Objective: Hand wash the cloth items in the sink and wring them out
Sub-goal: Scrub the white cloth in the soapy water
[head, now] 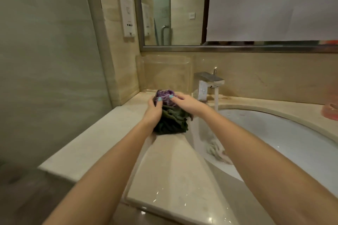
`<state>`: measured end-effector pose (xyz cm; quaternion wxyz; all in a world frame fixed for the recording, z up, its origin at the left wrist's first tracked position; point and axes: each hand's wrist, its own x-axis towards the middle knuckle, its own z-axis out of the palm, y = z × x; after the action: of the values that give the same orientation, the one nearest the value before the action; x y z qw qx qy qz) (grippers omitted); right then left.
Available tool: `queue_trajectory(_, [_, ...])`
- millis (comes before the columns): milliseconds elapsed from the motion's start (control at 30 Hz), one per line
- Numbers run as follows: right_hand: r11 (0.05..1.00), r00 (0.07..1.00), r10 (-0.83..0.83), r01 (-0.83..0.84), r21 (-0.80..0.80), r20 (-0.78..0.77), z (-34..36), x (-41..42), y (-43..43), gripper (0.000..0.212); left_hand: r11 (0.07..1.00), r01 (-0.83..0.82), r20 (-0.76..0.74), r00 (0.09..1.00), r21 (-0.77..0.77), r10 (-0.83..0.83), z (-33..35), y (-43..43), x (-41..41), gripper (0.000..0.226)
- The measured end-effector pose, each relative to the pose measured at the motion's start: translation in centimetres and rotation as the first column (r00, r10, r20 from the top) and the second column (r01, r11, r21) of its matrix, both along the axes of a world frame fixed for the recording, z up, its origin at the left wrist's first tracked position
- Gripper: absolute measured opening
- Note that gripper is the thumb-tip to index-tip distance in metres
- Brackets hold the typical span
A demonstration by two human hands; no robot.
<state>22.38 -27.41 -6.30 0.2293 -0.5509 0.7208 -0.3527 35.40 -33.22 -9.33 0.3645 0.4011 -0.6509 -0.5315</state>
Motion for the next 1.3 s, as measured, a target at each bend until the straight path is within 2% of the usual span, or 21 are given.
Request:
queue_trajectory(100, [0.999,0.994,-0.044,0.045,-0.010,0.102,-0.9,-1.9,2.3,0.043,0.991,0.128,-0.090,0.987,-0.024,-0.130,0.0,1.6,-1.5,0.046])
queue_trajectory(200, [0.993,0.988,-0.122,0.122,0.010,0.095,-1.2,-5.1,5.8,0.033,0.960,0.278,-0.108,0.954,-0.027,-0.279,0.0,3.6,-4.1,0.043])
queue_trajectory(233, [0.989,0.984,-0.148,0.147,0.015,0.094,-1.1,-6.5,7.1,0.028,0.940,0.340,-0.078,0.937,-0.031,-0.342,0.0,4.7,-5.2,0.043])
queue_trajectory(300, [0.973,0.973,-0.229,0.228,0.035,0.033,-0.9,-9.9,9.8,0.021,0.886,0.463,0.079,0.884,-0.011,-0.461,0.0,6.8,-7.3,0.046])
queue_trajectory(367, [0.945,0.949,-0.268,0.292,0.149,-0.165,-1.1,-12.8,12.9,0.023,0.847,0.532,0.247,0.820,0.007,-0.517,-0.3,7.9,-9.1,0.045])
queue_trajectory(433, [0.878,0.920,-0.182,0.310,0.363,-0.347,-2.3,-14.8,15.4,0.027,0.850,0.525,0.332,0.811,-0.044,-0.483,-0.7,7.8,-10.1,0.040])
queue_trajectory(467, [0.835,0.913,-0.134,0.313,0.452,-0.385,-3.1,-15.4,16.3,0.030,0.856,0.512,0.363,0.813,-0.075,-0.455,-0.9,7.4,-10.5,0.038])
queue_trajectory(533, [0.811,0.921,-0.118,0.305,0.499,-0.370,-4.3,-16.1,17.4,0.035,0.843,0.521,0.438,0.794,-0.133,-0.422,-1.1,6.5,-11.0,0.035])
queue_trajectory(633, [0.862,0.943,-0.153,0.274,0.426,-0.295,-4.9,-16.1,16.8,0.036,0.763,0.609,0.609,0.695,-0.218,-0.381,-1.6,6.0,-11.9,0.036])
queue_trajectory(700, [0.886,0.952,-0.152,0.251,0.391,-0.265,-4.9,-15.8,15.4,0.038,0.727,0.654,0.675,0.634,-0.206,-0.379,-2.4,6.1,-13.1,0.043])
queue_trajectory(800, [0.918,0.971,-0.115,0.185,0.351,-0.208,-5.8,-15.3,12.6,0.048,0.699,0.711,0.769,0.489,-0.078,-0.412,-3.8,5.9,-14.7,0.060])
queue_trajectory(900, [0.942,0.995,-0.071,0.091,0.324,-0.073,-7.4,-14.9,10.7,0.051,0.710,0.704,0.825,0.385,0.027,-0.414,-4.5,4.6,-15.1,0.050])
queue_trajectory(967, [0.943,0.995,-0.095,0.083,0.322,0.023,-7.8,-15.1,10.6,0.035,0.695,0.718,0.806,0.383,0.049,-0.452,-4.4,3.8,-14.9,0.041])
queue_trajectory(1033, [0.953,0.993,-0.118,0.114,0.281,-0.003,-7.8,-15.6,11.1,0.016,0.668,0.745,0.789,0.412,-0.004,-0.455,-4.0,3.7,-14.8,0.030])
queue_trajectory(1067, [0.959,0.990,-0.125,0.138,0.246,-0.066,-7.7,-15.8,11.3,0.011,0.661,0.747,0.775,0.459,-0.073,-0.433,-3.7,3.9,-14.7,0.027])
queue_trajectory(1133, [0.970,0.973,-0.192,0.208,0.128,-0.132,-7.4,-16.1,11.4,0.010,0.670,0.700,0.694,0.610,-0.246,-0.383,-2.9,4.4,-14.6,0.030])
queue_trajectory(1200, [0.960,0.958,-0.279,0.275,-0.060,-0.072,-6.6,-15.9,11.3,0.011,0.683,0.650,0.604,0.703,-0.333,-0.376,-2.1,4.7,-14.6,0.034])
queue_trajectory(1300, [0.879,0.936,-0.345,0.346,-0.329,0.063,-5.1,-14.9,11.1,0.006,0.662,0.706,0.651,0.630,-0.252,-0.423,-2.0,4.1,-13.7,0.036])
